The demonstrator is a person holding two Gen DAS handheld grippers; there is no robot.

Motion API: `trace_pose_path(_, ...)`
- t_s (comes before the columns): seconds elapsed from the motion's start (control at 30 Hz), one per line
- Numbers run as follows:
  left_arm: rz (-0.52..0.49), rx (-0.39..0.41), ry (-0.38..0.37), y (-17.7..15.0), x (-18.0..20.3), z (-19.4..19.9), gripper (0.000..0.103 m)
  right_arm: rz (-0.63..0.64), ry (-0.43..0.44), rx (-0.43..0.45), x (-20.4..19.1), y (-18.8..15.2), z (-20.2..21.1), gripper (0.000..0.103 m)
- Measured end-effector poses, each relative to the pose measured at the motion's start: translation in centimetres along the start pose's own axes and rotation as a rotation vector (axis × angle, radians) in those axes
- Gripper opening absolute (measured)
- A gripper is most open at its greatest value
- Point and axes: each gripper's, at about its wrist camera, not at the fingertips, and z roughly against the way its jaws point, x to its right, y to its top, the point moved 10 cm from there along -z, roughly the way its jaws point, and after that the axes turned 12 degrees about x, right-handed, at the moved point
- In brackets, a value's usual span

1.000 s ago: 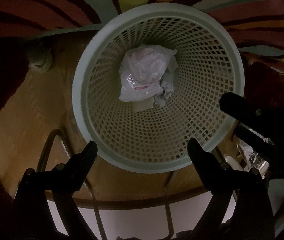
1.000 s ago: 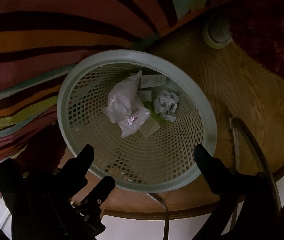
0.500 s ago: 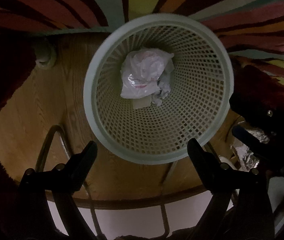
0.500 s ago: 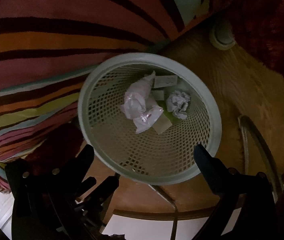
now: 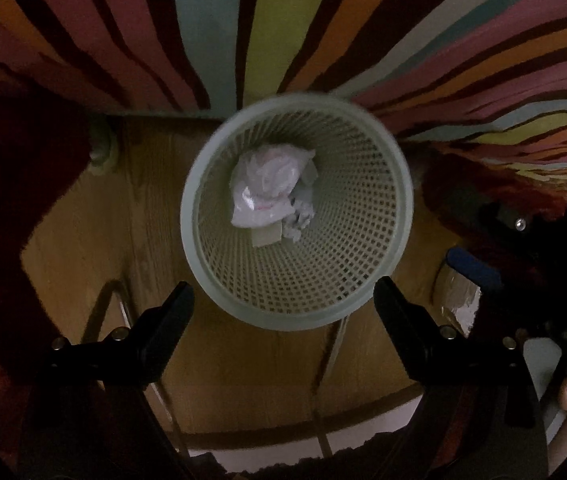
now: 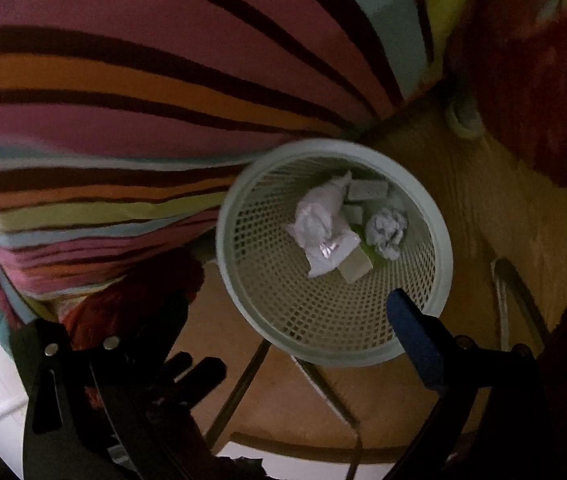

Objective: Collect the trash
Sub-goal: 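Lift both tools from the wastebasket back toward the bed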

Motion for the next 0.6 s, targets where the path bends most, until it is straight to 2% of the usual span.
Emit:
trace_pose_path(0.1,-0.049,0.078,-0.008,0.6,0.6,2.2,0.089,0.087,0.022,0.051,-1.6,0.3,1.5,0.095)
trace_pose_path(0.27,-0.14,0.217,-0.005,1.9,1.8,5.8,0.089,0.233,0.055,0.183,-4.2,1.5,4.8,0.095)
trace_pose_path(0.4,-0.174,0.327,-0.014,3.3,2.6,8.5,0.089,0.345,0.106,0.341,-6.7,3.2,8.8,0.095)
trace_pose_path(0.47,-0.183,0.389,-0.017,4.3,2.8,10.1,0.089,0.405,0.13,0.449,-8.0,4.7,11.5,0.095)
trace_pose_path(0.6,-0.174,0.512,-0.012,6.3,3.0,13.2,0.089,0.461,0.161,0.594,-9.7,7.2,14.9,0.095)
